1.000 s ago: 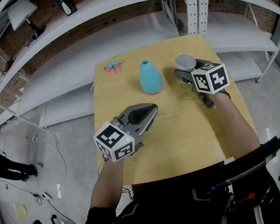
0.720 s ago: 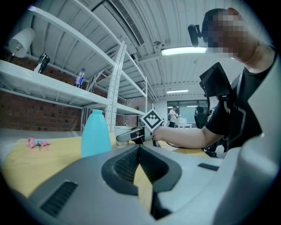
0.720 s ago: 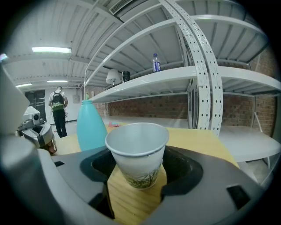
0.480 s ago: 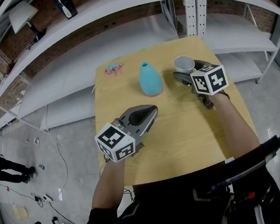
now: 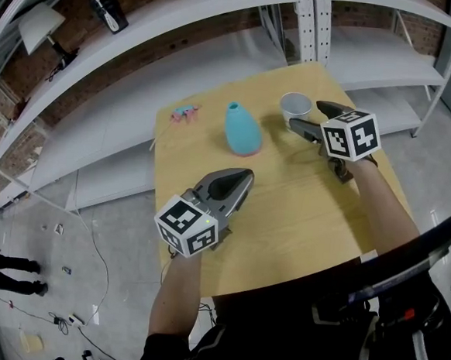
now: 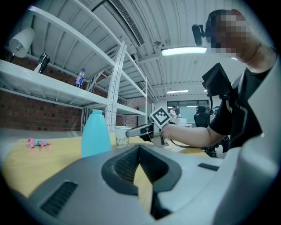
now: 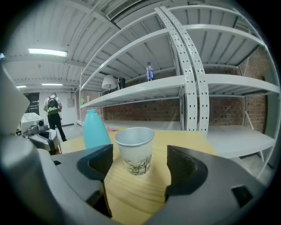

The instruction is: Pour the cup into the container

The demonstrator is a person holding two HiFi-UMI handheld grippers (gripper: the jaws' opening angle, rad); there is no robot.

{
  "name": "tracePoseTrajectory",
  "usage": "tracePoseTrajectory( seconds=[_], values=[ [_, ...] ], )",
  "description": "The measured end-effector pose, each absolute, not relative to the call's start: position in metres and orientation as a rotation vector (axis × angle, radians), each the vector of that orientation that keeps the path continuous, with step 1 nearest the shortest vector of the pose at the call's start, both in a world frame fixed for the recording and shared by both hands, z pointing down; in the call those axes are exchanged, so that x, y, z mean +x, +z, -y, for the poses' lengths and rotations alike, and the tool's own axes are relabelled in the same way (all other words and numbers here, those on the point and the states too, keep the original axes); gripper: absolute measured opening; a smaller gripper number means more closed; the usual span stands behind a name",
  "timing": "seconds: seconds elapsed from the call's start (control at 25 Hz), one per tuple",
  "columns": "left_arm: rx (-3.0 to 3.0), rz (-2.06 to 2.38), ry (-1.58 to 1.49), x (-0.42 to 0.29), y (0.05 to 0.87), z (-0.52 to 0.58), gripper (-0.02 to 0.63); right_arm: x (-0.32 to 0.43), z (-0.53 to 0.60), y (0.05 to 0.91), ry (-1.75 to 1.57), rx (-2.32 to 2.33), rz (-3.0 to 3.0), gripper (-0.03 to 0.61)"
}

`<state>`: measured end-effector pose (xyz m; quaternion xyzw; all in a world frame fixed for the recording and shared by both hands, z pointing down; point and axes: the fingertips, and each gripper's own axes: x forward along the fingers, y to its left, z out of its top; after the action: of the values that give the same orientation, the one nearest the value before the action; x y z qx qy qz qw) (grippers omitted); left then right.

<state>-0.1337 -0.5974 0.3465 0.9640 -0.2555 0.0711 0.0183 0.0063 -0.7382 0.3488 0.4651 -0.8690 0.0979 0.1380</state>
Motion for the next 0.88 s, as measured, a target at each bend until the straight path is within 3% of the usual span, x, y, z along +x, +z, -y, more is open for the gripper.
tracePoseTrajectory(
  seconds=[0.52, 0.72, 0.88],
  values=[
    [2.917, 0.971, 0.219, -0.147, 0.348, 0.605, 0.002, 0.008, 0.701, 0.346, 0.311, 1.333, 2.527, 0.348],
    [2.902, 0.977, 0.222, -0.146, 0.348, 0.59, 0.002, 0.011, 0.675, 0.336, 0.267, 1.33, 2.555, 0.248],
    [2.898, 1.017, 0.207, -0.146, 0.341, 0.563, 0.002, 0.016, 0.645, 0.325, 0.236, 1.359, 2.583, 0.054]
  ],
)
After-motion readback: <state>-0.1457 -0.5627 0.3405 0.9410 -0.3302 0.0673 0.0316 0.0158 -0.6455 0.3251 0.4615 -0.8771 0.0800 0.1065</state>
